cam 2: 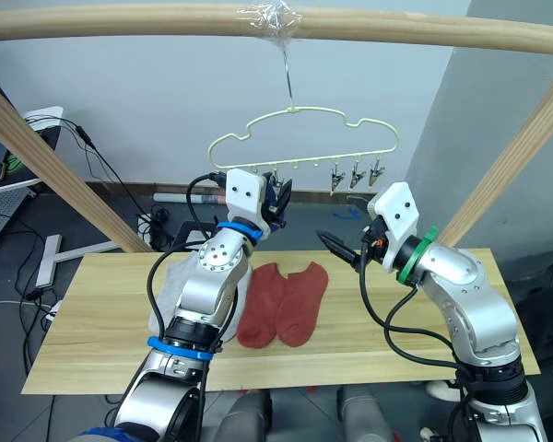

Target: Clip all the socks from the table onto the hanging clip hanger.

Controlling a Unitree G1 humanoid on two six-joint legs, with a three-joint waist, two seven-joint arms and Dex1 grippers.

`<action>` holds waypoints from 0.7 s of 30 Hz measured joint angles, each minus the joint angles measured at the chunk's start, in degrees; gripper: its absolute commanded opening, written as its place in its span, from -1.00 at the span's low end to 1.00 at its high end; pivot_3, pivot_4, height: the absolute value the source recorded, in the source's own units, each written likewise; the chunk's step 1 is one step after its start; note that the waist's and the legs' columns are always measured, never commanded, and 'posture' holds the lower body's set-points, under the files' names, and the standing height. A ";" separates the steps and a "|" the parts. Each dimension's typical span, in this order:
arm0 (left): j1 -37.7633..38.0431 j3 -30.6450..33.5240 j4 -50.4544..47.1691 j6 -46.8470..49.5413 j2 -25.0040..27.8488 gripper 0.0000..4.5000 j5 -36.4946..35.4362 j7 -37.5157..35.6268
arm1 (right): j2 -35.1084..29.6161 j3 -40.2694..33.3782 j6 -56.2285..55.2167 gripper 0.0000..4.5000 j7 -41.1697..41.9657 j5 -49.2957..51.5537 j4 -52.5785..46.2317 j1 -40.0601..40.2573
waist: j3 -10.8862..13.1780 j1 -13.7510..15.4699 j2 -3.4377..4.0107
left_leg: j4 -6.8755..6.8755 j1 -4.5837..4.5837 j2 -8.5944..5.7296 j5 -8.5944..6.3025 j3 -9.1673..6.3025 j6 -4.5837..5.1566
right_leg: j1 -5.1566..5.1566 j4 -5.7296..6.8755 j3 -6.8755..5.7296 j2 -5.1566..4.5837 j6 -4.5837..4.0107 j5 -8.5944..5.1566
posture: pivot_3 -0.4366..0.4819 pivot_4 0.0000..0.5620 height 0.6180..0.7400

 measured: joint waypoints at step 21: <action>-1.11 0.85 1.49 -0.63 -1.54 -0.13 0.69 0.66 | -0.29 -0.03 0.66 1.00 -1.05 0.58 0.00 -0.25 | 0.00 -0.04 0.00 | 0.01 0.01 0.00 0.00 0.00 0.00 | 0.00 0.02 0.00 0.00 0.01 0.00 | -0.31 -0.22 1.00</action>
